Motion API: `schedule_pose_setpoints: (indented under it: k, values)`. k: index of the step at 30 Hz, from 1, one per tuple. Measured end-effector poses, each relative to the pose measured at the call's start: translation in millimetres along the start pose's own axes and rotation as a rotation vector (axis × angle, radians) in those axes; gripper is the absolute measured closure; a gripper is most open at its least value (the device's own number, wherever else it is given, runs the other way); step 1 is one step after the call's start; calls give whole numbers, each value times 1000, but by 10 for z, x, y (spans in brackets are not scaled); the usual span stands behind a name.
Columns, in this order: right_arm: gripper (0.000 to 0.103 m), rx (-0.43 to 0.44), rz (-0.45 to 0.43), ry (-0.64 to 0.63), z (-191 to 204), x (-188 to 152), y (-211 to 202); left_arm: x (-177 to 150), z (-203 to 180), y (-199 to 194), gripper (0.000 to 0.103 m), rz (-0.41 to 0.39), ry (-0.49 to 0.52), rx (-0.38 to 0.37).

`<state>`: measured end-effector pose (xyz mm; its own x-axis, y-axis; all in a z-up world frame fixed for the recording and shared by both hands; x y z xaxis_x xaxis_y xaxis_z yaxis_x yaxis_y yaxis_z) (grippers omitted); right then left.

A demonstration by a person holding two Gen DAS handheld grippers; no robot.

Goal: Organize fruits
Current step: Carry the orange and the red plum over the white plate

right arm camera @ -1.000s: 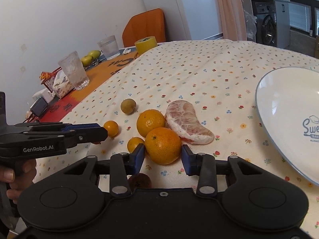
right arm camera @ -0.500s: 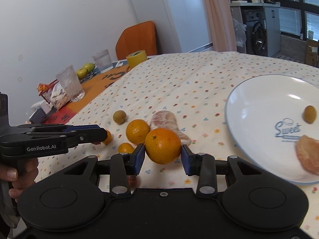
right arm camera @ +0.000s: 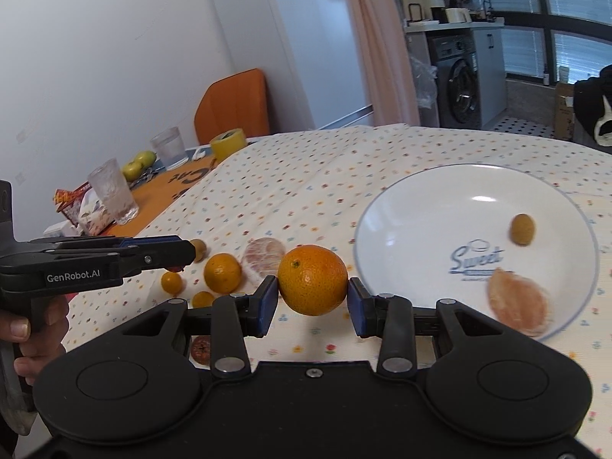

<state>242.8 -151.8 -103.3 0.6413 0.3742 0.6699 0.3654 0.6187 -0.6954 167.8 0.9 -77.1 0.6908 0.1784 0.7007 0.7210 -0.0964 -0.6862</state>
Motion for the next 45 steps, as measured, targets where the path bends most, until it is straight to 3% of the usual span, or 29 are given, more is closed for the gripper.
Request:
schedule_pose_setpoints:
  k: [13,27,45]
  values:
    - [66,-91,-39,67,-427,-51,-279,202,-380,245,82,-13,43,-79]
    - [66,-150,-101,119,-813,6,-565,359,-623,395,82,-15,75,-113]
    - [66,-176,-83,188,-1242,-50,-434,410,-827,690,82,36,109,-120]
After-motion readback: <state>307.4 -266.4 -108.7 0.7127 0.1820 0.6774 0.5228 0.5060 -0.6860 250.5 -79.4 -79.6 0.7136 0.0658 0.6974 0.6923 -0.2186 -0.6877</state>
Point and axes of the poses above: each gripper's, at about its wrist camera, not at the fingertips, and y roughly the way its jaws point, z to its left, x to its top, the point moved 7 cm from there along y, roughly the way its jaws point, and after that the axes turned 12 degrees about z, right-handed, at the moved point
